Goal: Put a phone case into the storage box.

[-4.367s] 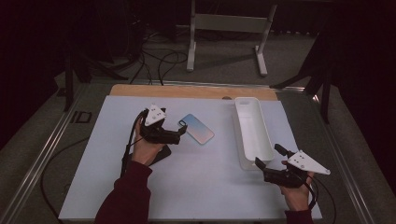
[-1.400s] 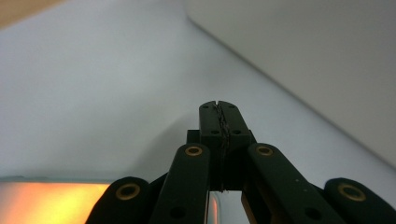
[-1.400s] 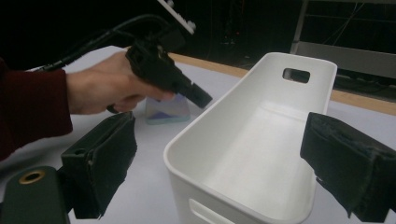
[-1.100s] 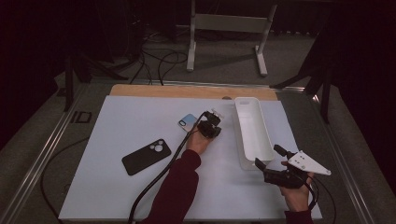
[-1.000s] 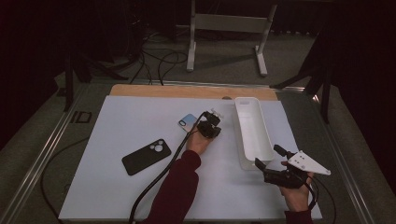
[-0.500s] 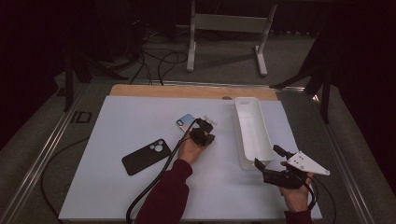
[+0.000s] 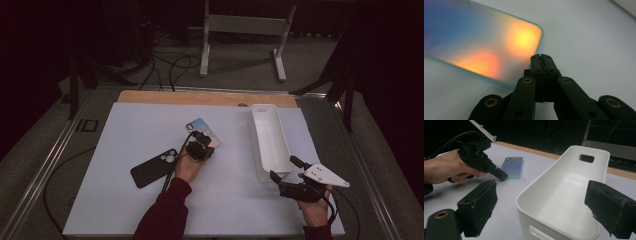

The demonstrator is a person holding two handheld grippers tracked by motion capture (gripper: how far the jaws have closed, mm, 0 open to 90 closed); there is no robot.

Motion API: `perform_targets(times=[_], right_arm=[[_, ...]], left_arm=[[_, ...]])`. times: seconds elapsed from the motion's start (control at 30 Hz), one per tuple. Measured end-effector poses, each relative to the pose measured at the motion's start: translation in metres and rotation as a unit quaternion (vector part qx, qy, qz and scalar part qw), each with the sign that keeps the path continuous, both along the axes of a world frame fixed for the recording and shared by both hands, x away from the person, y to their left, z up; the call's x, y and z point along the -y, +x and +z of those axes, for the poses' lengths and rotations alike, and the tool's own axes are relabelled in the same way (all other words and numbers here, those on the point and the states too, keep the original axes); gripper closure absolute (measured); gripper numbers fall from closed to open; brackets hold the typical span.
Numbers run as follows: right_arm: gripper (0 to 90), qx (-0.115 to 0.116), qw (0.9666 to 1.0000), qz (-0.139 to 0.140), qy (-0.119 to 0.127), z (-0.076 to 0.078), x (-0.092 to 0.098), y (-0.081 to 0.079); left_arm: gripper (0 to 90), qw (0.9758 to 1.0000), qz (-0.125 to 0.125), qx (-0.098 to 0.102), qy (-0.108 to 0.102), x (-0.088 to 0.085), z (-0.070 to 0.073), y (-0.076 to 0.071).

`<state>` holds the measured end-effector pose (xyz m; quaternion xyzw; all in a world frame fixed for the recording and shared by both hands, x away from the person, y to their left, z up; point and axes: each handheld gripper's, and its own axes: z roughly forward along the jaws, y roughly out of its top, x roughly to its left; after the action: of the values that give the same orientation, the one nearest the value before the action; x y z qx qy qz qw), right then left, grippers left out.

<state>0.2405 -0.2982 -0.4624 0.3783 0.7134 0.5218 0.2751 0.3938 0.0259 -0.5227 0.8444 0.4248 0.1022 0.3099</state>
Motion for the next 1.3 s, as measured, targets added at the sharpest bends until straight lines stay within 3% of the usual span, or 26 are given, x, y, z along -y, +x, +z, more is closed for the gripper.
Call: perform_targets(times=[0.13, 0.17, 0.2, 0.27, 0.3, 0.37, 0.4, 0.53, 0.73, 0.83, 0.97, 1.03, 1.2, 1.23, 1.3], right_arm=[[10.4, -0.001, 1.0000, -0.004, 0.003, 0.000, 0.003, 0.000], [10.4, -0.001, 1.0000, -0.004, 0.004, 0.000, 0.003, 0.000], [10.4, -0.001, 1.0000, -0.005, 0.003, 0.000, 0.003, 0.000], [10.4, -0.001, 1.0000, -0.003, 0.002, 0.000, 0.002, 0.000], [10.4, -0.001, 1.0000, -0.003, 0.002, 0.000, 0.002, 0.000], [10.4, -0.002, 1.0000, -0.003, 0.001, -0.001, 0.001, 0.000], [10.4, -0.002, 1.0000, -0.002, 0.000, -0.001, 0.001, 0.000], [10.4, -0.004, 1.0000, -0.003, 0.001, -0.001, 0.001, 0.000], [10.4, -0.004, 1.0000, -0.004, 0.001, -0.002, 0.002, 0.001], [10.4, -0.003, 1.0000, -0.005, 0.001, -0.001, 0.002, 0.001], [10.4, -0.004, 1.0000, -0.006, 0.000, -0.001, 0.003, 0.001], [10.4, -0.003, 1.0000, -0.006, 0.000, -0.001, 0.003, 0.001], [10.4, -0.002, 1.0000, -0.006, 0.001, -0.001, 0.002, 0.001], [10.4, -0.001, 1.0000, -0.005, 0.001, -0.001, 0.002, 0.001], [10.4, -0.001, 1.0000, -0.005, 0.001, -0.001, 0.002, 0.002]], left_arm=[[89.2, 0.9995, 0.030, -0.003, 0.011, -0.009, 0.002, 0.001], [89.2, 0.9980, 0.058, -0.004, 0.023, -0.019, 0.003, 0.004], [89.0, 0.9974, 0.069, -0.006, 0.022, -0.023, 0.003, 0.005], [89.0, 0.9974, 0.069, -0.006, 0.022, -0.023, 0.003, 0.005], [89.0, 0.9947, 0.101, -0.009, 0.020, -0.034, 0.002, 0.010], [89.0, 0.9938, 0.109, -0.011, 0.018, -0.038, 0.002, 0.011], [89.0, 0.9913, 0.129, -0.010, 0.023, -0.044, 0.002, 0.014], [88.2, 0.9893, 0.144, -0.010, 0.019, -0.050, 0.002, 0.016], [88.5, 0.9899, 0.140, 0.006, 0.019, -0.047, 0.005, 0.013], [84.8, 0.9927, 0.116, 0.032, -0.003, -0.048, 0.013, 0.007], [68.9, 0.9928, 0.094, 0.064, -0.038, -0.056, 0.026, -0.005], [60.8, 0.9916, 0.087, 0.082, -0.050, -0.062, 0.033, -0.015], [46.5, 0.9853, 0.071, 0.123, -0.094, -0.091, 0.051, -0.045], [39.7, 0.9844, 0.071, 0.130, -0.094, -0.096, 0.053, -0.050], [30.0, 0.9804, 0.074, 0.159, -0.090, -0.108, 0.058, -0.065]])
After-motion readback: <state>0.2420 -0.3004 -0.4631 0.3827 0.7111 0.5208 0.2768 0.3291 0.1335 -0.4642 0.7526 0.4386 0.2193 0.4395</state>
